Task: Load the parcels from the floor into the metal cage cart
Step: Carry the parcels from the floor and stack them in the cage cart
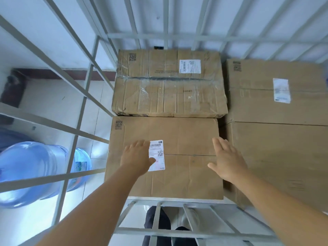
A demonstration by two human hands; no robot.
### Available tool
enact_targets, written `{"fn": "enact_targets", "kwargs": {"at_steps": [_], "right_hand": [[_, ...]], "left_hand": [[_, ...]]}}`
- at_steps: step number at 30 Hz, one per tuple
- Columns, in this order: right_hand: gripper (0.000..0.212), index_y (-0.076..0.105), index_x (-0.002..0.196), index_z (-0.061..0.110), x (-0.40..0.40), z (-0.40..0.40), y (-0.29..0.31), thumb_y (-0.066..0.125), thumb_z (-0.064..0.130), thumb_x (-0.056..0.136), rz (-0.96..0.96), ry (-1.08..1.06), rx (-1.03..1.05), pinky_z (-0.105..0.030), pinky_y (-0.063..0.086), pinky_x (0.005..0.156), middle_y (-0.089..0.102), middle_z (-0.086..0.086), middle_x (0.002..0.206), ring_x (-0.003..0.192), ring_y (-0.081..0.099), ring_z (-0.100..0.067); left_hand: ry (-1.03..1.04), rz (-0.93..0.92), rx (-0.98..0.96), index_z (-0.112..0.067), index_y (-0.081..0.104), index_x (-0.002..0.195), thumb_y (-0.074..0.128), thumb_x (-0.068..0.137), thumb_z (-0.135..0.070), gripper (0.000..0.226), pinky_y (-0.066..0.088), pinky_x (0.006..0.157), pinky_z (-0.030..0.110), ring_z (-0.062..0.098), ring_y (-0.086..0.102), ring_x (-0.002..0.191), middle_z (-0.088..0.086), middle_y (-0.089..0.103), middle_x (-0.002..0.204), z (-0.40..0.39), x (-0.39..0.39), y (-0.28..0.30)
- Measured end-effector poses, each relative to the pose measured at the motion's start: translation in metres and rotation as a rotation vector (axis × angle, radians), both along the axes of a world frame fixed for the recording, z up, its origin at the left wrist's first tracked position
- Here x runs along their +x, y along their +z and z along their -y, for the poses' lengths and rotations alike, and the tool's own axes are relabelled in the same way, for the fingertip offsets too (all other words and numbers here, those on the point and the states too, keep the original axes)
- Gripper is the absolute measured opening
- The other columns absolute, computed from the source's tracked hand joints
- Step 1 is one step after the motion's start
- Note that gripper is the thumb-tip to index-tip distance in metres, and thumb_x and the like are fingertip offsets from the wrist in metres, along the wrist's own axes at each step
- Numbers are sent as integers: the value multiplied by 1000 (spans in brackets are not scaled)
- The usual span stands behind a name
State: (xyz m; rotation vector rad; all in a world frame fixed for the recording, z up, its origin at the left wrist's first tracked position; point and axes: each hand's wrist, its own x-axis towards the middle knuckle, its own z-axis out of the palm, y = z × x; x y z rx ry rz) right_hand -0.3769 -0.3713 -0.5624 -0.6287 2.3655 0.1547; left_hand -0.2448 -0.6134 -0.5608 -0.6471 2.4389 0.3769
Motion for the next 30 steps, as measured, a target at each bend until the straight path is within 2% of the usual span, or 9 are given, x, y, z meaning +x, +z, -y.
{"fn": "enact_targets", "kwargs": {"at_steps": [6, 10, 15, 19, 26, 30], "right_hand": [[91, -4, 156, 20, 0, -40, 92, 55, 46, 93, -42, -24, -16, -41, 14, 119, -2, 0, 164, 150, 7, -24], [89, -2, 156, 18, 5, -70, 149, 55, 45, 94, -96, -34, -23, -42, 9, 120, 0, -1, 164, 150, 7, -24], [90, -1, 156, 18, 15, -101, 205, 55, 48, 93, -169, -156, -91, -43, 8, 120, 1, -1, 164, 150, 8, -22], [90, -3, 156, 18, 32, -127, 245, 54, 48, 93, -255, -236, -127, -43, 5, 121, -1, 0, 164, 151, 4, -21], [92, -9, 156, 19, 91, -181, 300, 50, 52, 94, -372, -545, -128, -43, -2, 119, -6, -1, 164, 151, -4, -21], [89, -6, 156, 18, 140, -207, 326, 49, 52, 94, -432, -721, -117, -44, 3, 120, -4, -1, 164, 151, -2, -20]], "left_hand": [[-77, -106, 3, -23, 24, 149, 51, 93, -45, 66, 24, 110, 32, 18, 27, 141, -3, 29, 153, -46, -14, 92], [-187, -173, -10, -24, 20, 151, 50, 94, -47, 68, 22, 112, 33, 19, 25, 142, -3, 26, 155, -84, -17, 152], [-307, -258, 13, -24, 21, 150, 51, 93, -47, 68, 22, 113, 32, 18, 28, 140, -4, 28, 154, -129, -28, 207], [-386, -321, 57, -24, 15, 153, 51, 93, -46, 73, 18, 116, 34, 18, 23, 144, -5, 22, 158, -158, -41, 241], [-630, -412, 104, -24, 17, 152, 49, 94, -47, 70, 20, 116, 34, 18, 26, 142, -5, 26, 156, -206, -45, 295], [-808, -420, 153, -27, 17, 152, 47, 94, -48, 69, 20, 117, 36, 20, 24, 143, -4, 22, 157, -243, -32, 317]]}}
